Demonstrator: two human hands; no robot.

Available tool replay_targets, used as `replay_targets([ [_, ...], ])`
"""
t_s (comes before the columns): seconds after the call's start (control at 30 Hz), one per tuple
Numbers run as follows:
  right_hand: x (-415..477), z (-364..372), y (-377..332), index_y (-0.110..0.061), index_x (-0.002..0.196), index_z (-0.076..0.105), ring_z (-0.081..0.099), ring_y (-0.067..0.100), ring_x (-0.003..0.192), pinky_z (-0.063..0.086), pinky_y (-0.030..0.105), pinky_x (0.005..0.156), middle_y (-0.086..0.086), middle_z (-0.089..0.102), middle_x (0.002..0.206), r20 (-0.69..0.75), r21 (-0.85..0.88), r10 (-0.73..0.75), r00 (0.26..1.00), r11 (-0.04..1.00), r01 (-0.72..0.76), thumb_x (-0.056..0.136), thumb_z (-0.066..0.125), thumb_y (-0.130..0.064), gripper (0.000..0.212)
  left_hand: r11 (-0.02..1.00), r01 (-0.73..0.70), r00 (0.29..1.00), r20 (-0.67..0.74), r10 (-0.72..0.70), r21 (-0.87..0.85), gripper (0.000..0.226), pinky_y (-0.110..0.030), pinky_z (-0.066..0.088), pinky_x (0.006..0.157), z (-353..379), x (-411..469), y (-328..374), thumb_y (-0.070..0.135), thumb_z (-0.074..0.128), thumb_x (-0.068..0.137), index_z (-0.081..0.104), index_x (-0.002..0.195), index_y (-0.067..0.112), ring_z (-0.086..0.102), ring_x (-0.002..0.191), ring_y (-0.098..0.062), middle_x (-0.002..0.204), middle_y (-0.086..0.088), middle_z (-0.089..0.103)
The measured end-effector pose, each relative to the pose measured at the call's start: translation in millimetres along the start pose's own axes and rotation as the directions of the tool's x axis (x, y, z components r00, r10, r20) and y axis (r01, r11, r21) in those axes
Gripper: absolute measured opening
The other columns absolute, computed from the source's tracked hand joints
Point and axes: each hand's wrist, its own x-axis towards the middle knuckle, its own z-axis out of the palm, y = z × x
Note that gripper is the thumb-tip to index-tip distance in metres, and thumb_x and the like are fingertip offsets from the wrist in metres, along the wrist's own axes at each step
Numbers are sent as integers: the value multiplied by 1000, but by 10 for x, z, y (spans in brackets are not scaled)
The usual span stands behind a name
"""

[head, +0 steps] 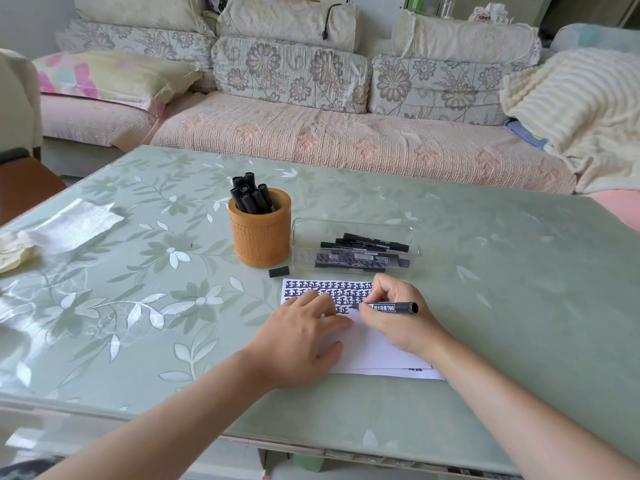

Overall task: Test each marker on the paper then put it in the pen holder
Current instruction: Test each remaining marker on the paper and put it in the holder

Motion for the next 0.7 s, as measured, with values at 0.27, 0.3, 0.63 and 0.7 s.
replay_targets([
  [0.27, -4, -2, 7, -13, 64, 44, 39, 9, 57, 30, 25, 53, -12, 46, 58, 21, 8, -57, 998, 998, 56, 75, 67, -9, 26, 1000, 4, 1000, 10, -4, 4, 35, -28, 39, 70, -8, 6, 4, 43, 52, 84, 61, 117, 34, 45, 89, -15, 98, 8, 49],
  [0.3, 1, -9, 6, -12, 63, 44, 39, 9, 57, 30, 24, 53, -12, 47, 58, 26, 5, -60, 998, 998, 60, 73, 67, -10, 24, 1000, 4, 1000, 11, -5, 5, 35, -27, 37, 70, -8, 5, 2, 43, 52, 84, 61, 117, 34, 45, 89, -15, 98, 8, 49],
  [0.63, 18, -23, 32, -9, 66, 44, 39, 9, 57, 31, 25, 53, -11, 47, 59, 6, 8, -45, 999, 999, 45, 79, 66, 1, 27, 1000, -2, 1000, -4, 2, -16, 34, -27, 38, 69, -1, 9, -4, 42, 54, 84, 62, 116, 33, 46, 88, -16, 97, 7, 49],
  [0.7, 13, -17, 36, -11, 65, 46, 41, 8, 58, 32, 23, 54, -11, 50, 60, 15, 13, -43, 999, 999, 43, 80, 68, -2, 28, 1000, -3, 1000, -7, 3, -17, 34, -28, 39, 69, 3, 6, -6, 42, 53, 84, 62, 116, 34, 46, 88, -16, 97, 7, 50],
])
